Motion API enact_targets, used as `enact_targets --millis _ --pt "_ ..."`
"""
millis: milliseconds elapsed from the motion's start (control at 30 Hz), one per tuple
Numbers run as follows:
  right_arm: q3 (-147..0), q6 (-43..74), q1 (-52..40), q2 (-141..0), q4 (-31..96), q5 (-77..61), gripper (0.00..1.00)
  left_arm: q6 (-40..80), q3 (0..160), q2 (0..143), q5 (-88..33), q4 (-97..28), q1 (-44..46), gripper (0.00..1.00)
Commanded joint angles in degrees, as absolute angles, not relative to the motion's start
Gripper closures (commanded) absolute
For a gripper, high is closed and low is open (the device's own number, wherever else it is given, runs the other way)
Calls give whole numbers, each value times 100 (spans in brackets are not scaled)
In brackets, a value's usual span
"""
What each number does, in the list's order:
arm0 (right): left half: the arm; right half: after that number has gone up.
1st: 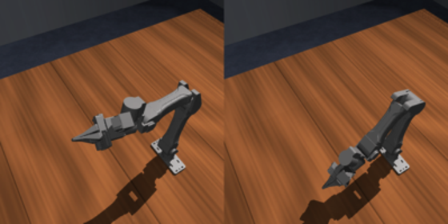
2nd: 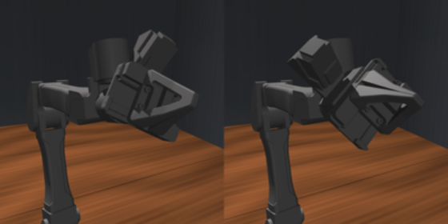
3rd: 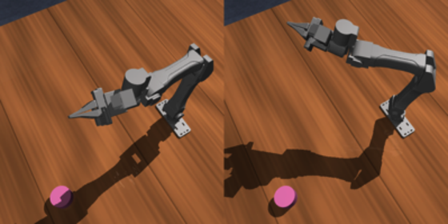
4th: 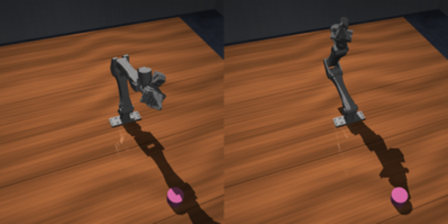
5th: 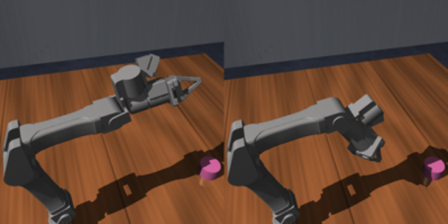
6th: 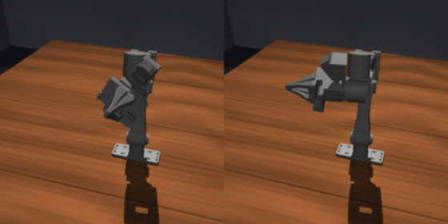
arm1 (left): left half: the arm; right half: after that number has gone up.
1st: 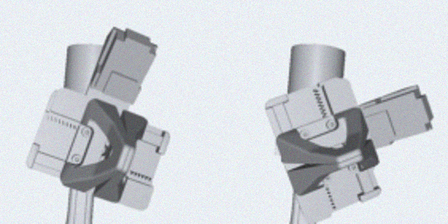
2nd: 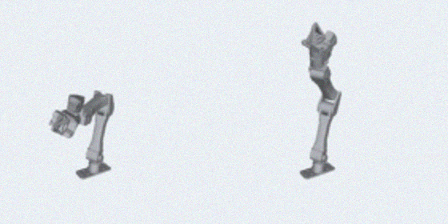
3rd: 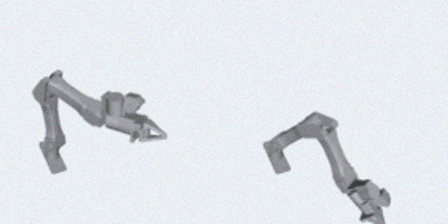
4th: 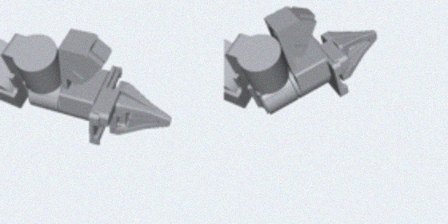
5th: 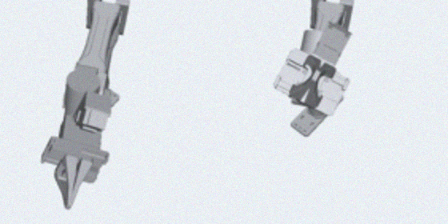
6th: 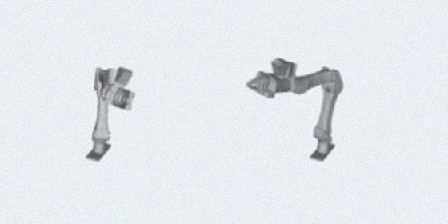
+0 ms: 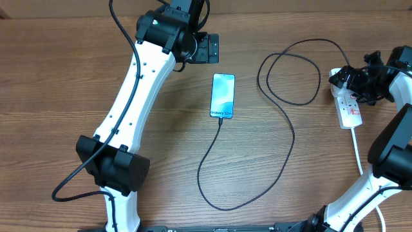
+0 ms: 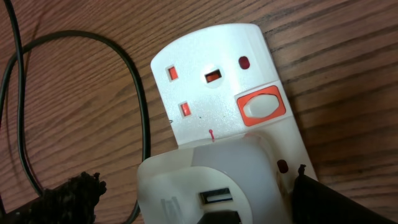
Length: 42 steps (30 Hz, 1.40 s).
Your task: Plug charger to phone and switch on socket
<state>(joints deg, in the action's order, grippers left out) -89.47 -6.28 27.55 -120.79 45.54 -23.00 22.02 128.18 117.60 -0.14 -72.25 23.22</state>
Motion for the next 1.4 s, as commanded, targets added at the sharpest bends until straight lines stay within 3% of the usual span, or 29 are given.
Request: enact_targets --millis 0,567,1367 --pt "-8919 -650 2683 -12381 4635 -2576 0 2073 12829 11775 82 -7218 2307 0" --pt "-9380 -655 2700 -12379 5210 -2440 0 2073 12829 11775 84 -7218 2307 0" --pt "-9384 -650 2716 -12379 5074 -2021 0 2073 12829 11775 82 -7218 2307 0"
